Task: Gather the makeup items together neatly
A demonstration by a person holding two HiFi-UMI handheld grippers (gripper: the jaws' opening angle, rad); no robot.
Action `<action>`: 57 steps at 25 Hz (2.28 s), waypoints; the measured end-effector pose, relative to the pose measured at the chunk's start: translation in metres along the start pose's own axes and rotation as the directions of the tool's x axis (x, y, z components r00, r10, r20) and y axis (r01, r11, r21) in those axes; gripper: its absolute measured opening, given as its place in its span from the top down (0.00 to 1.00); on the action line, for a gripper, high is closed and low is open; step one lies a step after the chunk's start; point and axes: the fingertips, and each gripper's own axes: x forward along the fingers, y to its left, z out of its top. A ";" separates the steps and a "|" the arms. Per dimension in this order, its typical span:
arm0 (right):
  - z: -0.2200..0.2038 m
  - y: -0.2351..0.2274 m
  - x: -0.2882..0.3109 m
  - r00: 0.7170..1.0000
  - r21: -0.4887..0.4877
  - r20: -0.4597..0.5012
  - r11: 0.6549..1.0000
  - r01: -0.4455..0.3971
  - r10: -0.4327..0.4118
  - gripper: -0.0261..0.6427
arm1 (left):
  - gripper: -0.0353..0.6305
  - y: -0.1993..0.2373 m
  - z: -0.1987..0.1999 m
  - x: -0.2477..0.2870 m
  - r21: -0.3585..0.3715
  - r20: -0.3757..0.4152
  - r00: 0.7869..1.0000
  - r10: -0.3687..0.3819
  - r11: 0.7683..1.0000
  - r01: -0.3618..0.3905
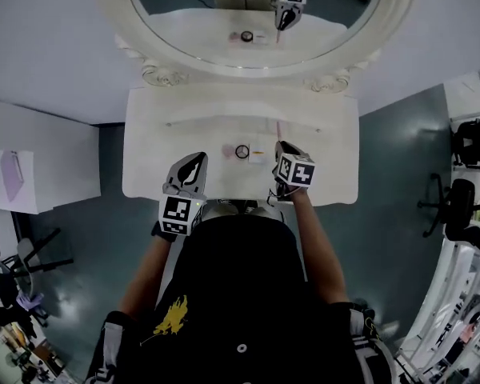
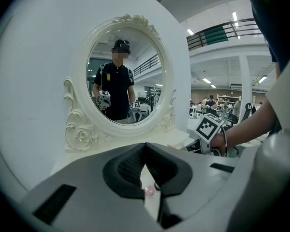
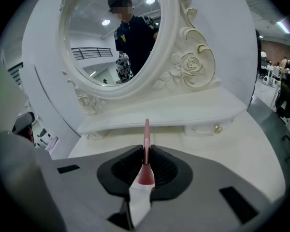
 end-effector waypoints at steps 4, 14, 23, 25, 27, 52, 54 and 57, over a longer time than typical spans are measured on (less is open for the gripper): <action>-0.014 -0.006 -0.001 1.000 0.036 -0.004 0.999 0.010 -0.010 0.87 | 0.93 -0.006 0.004 0.014 -0.011 -0.004 0.999 -0.041 0.999 0.040; -0.041 -0.019 0.016 0.996 0.078 -0.069 0.995 0.068 -0.063 0.87 | 0.93 -0.007 -0.009 0.028 -0.055 -0.058 0.996 -0.069 0.996 0.066; -0.074 -0.014 0.042 0.986 0.115 -0.138 0.987 0.109 -0.093 0.87 | 0.93 -0.018 -0.038 0.028 -0.099 -0.117 0.985 -0.125 0.989 0.113; -0.079 -0.015 0.046 0.985 0.121 -0.145 0.986 0.113 -0.095 0.87 | 0.93 -0.019 -0.041 0.028 -0.091 -0.123 0.984 -0.133 0.988 0.122; -0.083 -0.015 0.050 0.984 0.128 -0.148 0.985 0.114 -0.095 0.87 | 0.93 -0.020 -0.043 0.027 -0.088 -0.125 0.983 -0.136 0.988 0.125; 0.069 0.116 -0.080 0.960 -0.299 0.276 0.953 0.041 0.045 0.81 | 0.93 0.017 0.047 -0.019 -0.006 0.134 0.991 -0.016 1.000 0.017; 0.096 0.137 -0.102 0.937 -0.327 0.336 0.945 0.023 0.093 0.81 | 0.93 0.021 0.068 -0.026 0.003 0.174 0.985 0.009 1.000 -0.010; 0.122 0.168 -0.131 0.894 -0.360 0.410 0.933 -0.025 0.182 0.82 | 0.93 0.024 0.094 -0.040 0.002 0.224 0.974 0.034 0.999 -0.035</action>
